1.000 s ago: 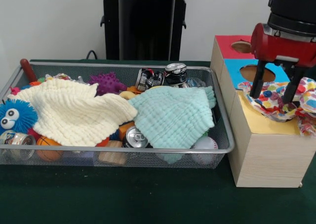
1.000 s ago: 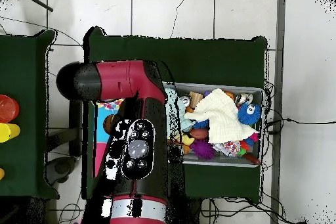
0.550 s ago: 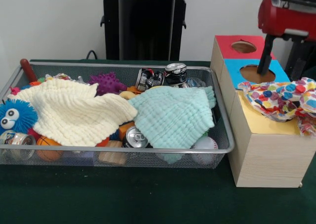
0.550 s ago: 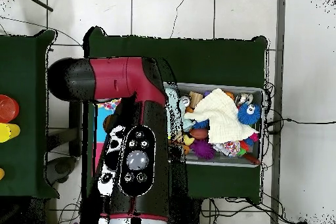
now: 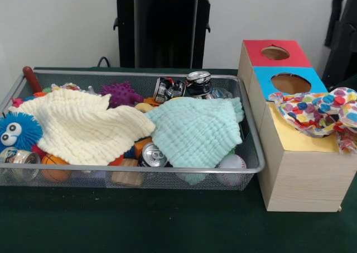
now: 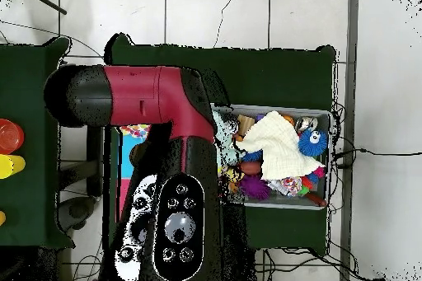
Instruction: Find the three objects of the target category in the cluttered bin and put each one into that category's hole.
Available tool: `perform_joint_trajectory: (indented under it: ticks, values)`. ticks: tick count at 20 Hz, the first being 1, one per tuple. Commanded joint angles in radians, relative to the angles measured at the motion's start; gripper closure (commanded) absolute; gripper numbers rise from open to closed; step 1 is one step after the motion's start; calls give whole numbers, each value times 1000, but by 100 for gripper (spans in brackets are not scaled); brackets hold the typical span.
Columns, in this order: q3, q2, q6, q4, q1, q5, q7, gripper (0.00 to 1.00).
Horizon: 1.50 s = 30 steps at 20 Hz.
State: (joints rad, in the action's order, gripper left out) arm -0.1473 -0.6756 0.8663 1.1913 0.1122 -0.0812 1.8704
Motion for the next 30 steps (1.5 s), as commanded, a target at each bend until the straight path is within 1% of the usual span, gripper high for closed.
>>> perform_joint_trajectory:
  ticks: [1, 5, 9, 14, 21, 23, 24, 26, 30]
  values:
    - [110, -2, 97, 158, -53, -34, 20, 100]
    - [118, -5, 82, 172, -58, -32, 14, 100]
    - [126, -4, 78, 169, -59, -23, 15, 100]
    - [114, 10, 118, 151, -53, -8, 31, 100]
    - [139, 39, 61, 174, -67, -20, 29, 100]
    - [137, 45, 67, 172, -66, -14, 26, 100]
    - [138, 51, 94, 162, -67, -12, 20, 100]
    - [139, 60, 104, 156, -70, -10, 15, 100]
    - [143, 65, 92, 157, -75, -9, 9, 100]
